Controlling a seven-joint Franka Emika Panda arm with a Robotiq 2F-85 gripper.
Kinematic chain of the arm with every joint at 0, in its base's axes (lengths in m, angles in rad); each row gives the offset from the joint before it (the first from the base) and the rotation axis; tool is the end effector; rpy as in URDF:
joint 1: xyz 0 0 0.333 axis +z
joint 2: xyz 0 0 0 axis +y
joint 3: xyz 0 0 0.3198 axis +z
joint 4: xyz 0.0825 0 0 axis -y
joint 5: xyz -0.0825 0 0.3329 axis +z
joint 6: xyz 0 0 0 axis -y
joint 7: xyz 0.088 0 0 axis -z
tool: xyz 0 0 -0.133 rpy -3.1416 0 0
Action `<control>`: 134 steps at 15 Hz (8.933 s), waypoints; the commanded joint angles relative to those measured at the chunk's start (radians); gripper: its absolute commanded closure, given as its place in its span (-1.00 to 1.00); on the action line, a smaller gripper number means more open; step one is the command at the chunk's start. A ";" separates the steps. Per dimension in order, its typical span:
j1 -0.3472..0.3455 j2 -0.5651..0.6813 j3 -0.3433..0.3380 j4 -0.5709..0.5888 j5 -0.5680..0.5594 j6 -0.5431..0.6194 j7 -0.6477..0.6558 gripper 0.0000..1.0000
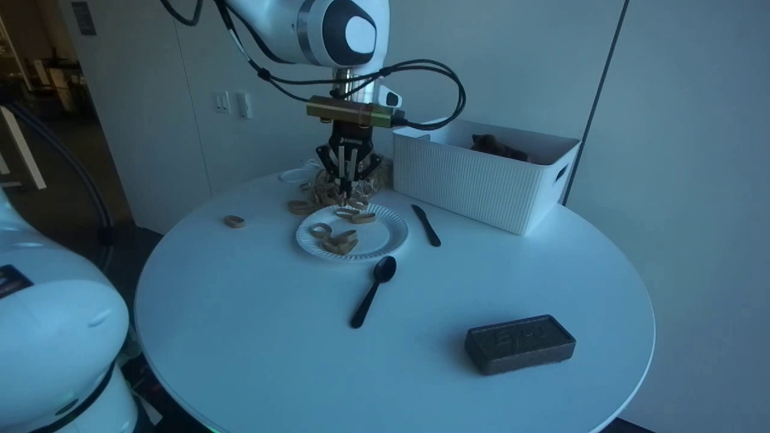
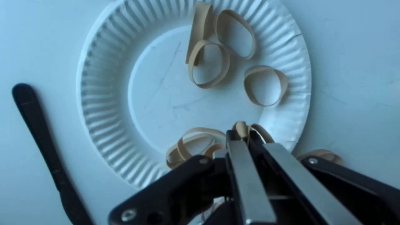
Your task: Remove the rubber bands from the plate
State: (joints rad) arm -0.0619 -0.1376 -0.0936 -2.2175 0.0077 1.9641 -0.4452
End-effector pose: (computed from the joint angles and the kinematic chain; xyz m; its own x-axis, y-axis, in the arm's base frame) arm 0.4355 -0.0684 0.4283 0.9534 0.2858 -0.0964 0.2802 -0.9576 -0.0677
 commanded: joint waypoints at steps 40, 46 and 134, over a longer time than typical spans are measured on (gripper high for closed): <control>0.113 -0.154 0.075 -0.161 -0.052 0.171 -0.006 -0.33; 0.116 -0.144 0.073 -0.154 -0.050 0.153 -0.018 0.46; 0.110 -0.147 0.026 -0.187 0.015 0.315 0.048 0.95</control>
State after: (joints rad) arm 0.0179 -0.2893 -0.0867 -2.4230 0.0226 2.2191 -0.3322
